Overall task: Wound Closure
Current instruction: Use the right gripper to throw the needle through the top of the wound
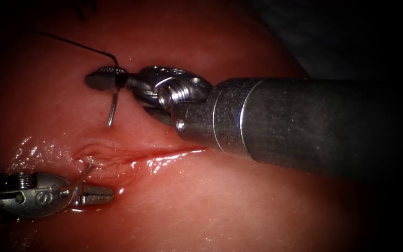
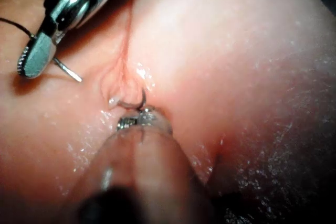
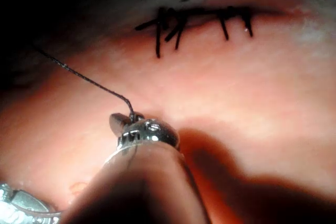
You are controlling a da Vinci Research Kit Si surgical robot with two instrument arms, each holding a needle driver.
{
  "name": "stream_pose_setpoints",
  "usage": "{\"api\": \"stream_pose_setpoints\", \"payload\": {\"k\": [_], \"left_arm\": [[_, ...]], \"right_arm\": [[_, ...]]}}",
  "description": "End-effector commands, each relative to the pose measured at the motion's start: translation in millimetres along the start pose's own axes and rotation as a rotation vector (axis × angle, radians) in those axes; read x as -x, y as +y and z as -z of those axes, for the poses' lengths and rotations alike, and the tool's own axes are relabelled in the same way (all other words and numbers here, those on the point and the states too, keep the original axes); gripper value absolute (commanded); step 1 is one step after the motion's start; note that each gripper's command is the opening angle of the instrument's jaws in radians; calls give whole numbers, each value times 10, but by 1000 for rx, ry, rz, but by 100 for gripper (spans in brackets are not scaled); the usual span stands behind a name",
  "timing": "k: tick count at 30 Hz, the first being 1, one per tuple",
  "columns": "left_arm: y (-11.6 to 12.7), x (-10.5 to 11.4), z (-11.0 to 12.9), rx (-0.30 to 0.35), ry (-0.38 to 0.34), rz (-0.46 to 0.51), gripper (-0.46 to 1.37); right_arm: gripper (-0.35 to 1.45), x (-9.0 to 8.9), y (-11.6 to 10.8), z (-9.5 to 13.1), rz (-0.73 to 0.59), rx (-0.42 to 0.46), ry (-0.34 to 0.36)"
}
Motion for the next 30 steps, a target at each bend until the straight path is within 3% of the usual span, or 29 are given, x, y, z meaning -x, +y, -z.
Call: {"api": "stream_pose_setpoints", "payload": {"k": [1, 6, 16, 30], "left_arm": [[0, -1, 0, 9, 0, -2, -35], [-3, -2, 0, 10, 0, -8, -35], [-5, -2, -1, 8, -1, -15, -35], [-5, -3, 0, 9, -1, -15, -35]], "right_arm": [[-35, -1, -1, 0, -38, -14, -29], [-35, 11, -10, 1, -114, -63, -116], [-35, 48, -29, -20, -167, -95, -203], [-35, 96, -42, -13, -215, -112, -352]]}}
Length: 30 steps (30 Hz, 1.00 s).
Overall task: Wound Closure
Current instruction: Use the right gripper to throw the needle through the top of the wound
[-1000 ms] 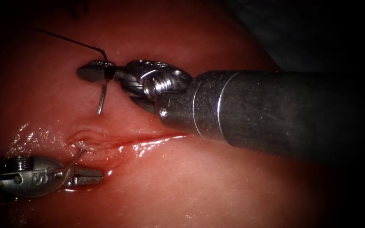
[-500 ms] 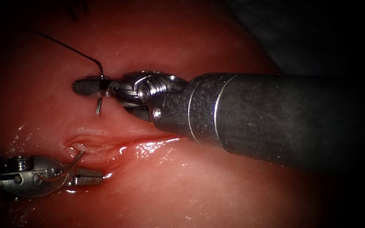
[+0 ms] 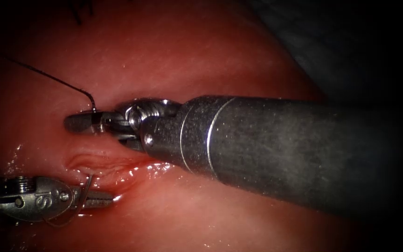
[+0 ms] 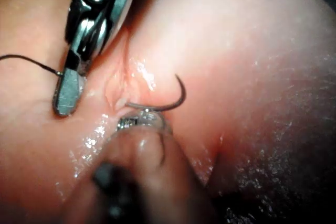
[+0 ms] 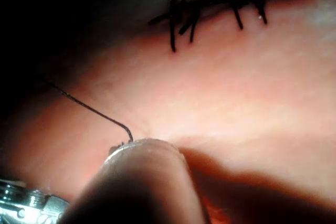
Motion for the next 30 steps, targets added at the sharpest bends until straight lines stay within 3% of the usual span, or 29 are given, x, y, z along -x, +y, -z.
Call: {"api": "stream_pose_setpoints", "payload": {"k": [1, 3, 6, 8, 9, 10, 11, 14, 15, 18, 23, 30], "left_arm": [[0, 0, 0, 9, 2, 1, -35], [0, 0, 1, 6, 1, 2, -35], [0, 0, 1, 5, 1, -10, -35], [0, -1, 1, 4, 0, -28, -35], [0, 0, 2, 3, 0, -39, -35], [0, 0, 2, 3, 0, -46, -35], [0, 0, 2, 3, 0, -52, -35], [-1, 2, 4, 4, 0, -65, -35], [-1, 3, 5, 4, 0, -66, -35], [-2, 4, 6, 5, 0, -73, -35], [-2, 5, 7, 4, 0, -79, -25], [0, 7, 11, 7, 6, -91, -10]], "right_arm": [[-35, 1, 1, 0, 9, 3, -14], [-35, 0, 2, 1, 15, 3, -17], [-35, -12, 3, 7, 29, 11, 77], [18, -30, 2, 13, 92, 33, 241], [20, -38, 2, 16, 102, 35, 302], [37, -48, 2, 19, 188, 33, 356], [38, -54, 4, 20, 236, 25, 383], [91, -86, 17, 31, 340, -65, 530], [101, -94, 22, 33, 339, -72, 563], [109, -119, 33, 44, 390, -29, 623], [108, -154, 48, 73, 456, 35, 673], [99, -174, 68, 113, 479, 58, 688]]}}
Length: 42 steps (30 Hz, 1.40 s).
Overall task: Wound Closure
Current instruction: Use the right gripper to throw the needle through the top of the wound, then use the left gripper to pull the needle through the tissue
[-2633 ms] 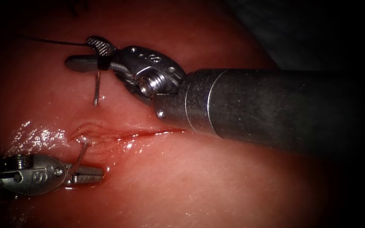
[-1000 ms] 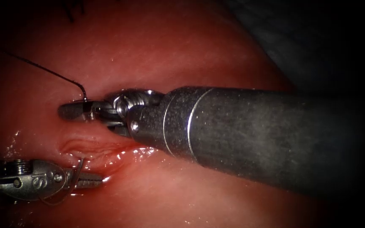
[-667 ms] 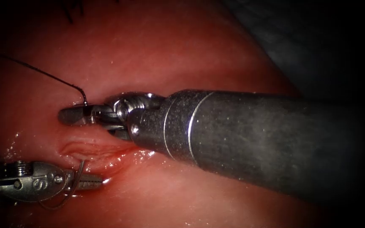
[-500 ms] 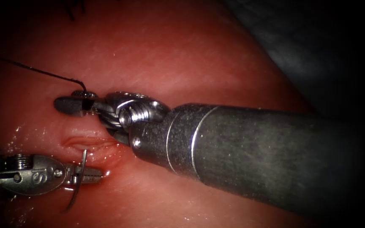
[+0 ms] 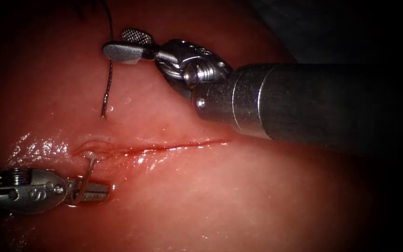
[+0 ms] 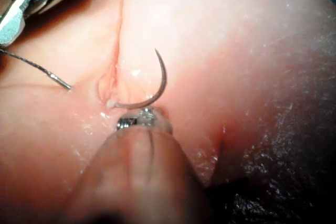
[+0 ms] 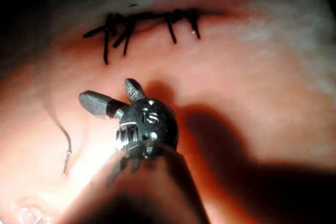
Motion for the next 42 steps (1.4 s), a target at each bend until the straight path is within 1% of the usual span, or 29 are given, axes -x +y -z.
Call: {"api": "stream_pose_setpoints", "payload": {"k": [1, 3, 4, 7, 10, 12, 15, 16, 18, 21, 25, 27, 29, 31, 35, 38, 40, 41, 42], "left_arm": [[0, 1, 2, 5, 2, -1, -8], [0, 2, 5, 10, 3, -3, -5], [0, 4, 11, 16, 6, -10, 0], [0, 7, 23, 23, 17, -18, 8], [-2, 9, 38, 27, 38, -21, 20], [-2, 9, 44, 26, 51, -24, 28], [-1, 6, 45, 24, 64, -20, 43], [-1, 4, 44, 21, 69, -18, 55], [1, 1, 42, 15, 74, -26, 73], [4, -1, 41, 11, 73, -36, 77], [4, -9, 41, 7, 91, -46, 78], [3, -16, 41, 2, 122, -50, 76], [3, -23, 40, 13, 149, -57, 76], [4, -30, 38, 38, 176, -68, 74], [7, -42, 34, 52, 209, -79, 70], [2, -53, 31, 58, 244, -79, 58], [0, -56, 31, 61, 254, -79, 53], [-3, -60, 32, 61, 274, -77, 42], [-5, -62, 32, 60, 283, -75, 39]], "right_arm": [[97, -2, 4, 4, 10, 1, 3], [93, -3, 8, 9, 11, 5, 7], [89, -2, 10, 14, 11, 1, 5], [87, 0, 9, 17, 12, -8, -1], [78, 6, 7, 19, 12, -28, -15], [74, 9, 5, 19, 13, -34, -18], [65, 15, 5, 20, 16, -39, -19], [59, 17, 6, 20, 18, -41, -19], [50, 21, 6, 22, 20, -49, -19], [46, 25, 7, 23, 23, -50, -22], [43, 28, 6, 24, 25, -53, -23], [43, 30, 6, 25, 26, -54, -23], [39, 32, 6, 26, 33, -56, -23], [37, 34, 6, 27, 34, -58, -23], [32, 38, 7, 28, 26, -58, -26], [26, 42, 7, 28, 22, -57, -34], [24, 43, 7, 28, 23, -56, -37], [23, 44, 7, 29, 24, -56, -37], [23, 44, 7, 29, 24, -57, -37]]}}
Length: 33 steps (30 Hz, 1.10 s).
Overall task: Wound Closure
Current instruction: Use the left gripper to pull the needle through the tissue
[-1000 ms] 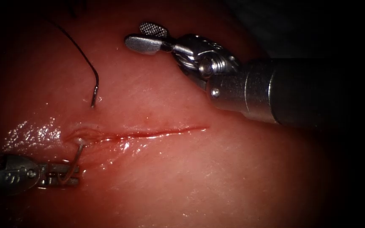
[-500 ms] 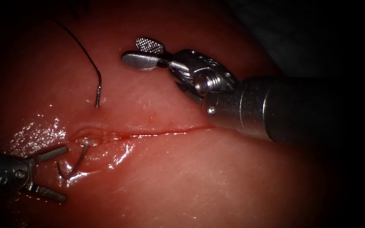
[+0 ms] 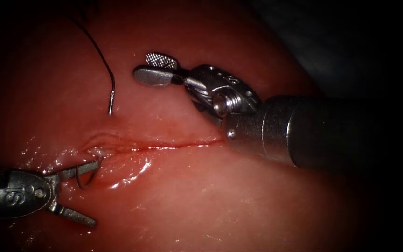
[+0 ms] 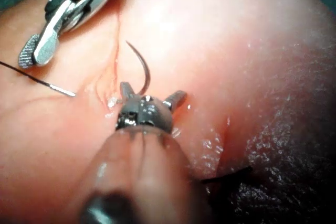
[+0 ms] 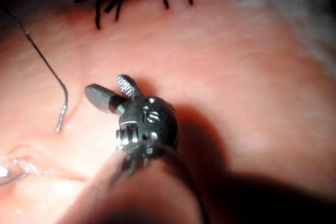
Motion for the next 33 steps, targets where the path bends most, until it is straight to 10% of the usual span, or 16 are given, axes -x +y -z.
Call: {"api": "stream_pose_setpoints", "payload": {"k": [1, 6, 9, 15, 26, 33], "left_arm": [[-4, -2, 0, 1, 17, -1, 33], [-12, -10, -1, 3, 37, 3, 9], [-14, -10, 0, 3, 46, 3, -35], [-18, -7, 4, 16, 49, 71, -35], [-16, -22, -7, 61, 61, 261, -35], [-22, -38, -11, 188, 150, 565, -35]], "right_arm": [[22, 1, 0, 1, -5, 1, -1], [19, 3, -1, 2, -4, -1, -2], [14, 5, -1, 3, -9, -2, -2], [-34, 11, -8, 8, -12, 10, -41], [-35, 39, -48, 29, 43, -16, -245], [-35, 44, -39, 30, 59, -14, -293]]}}
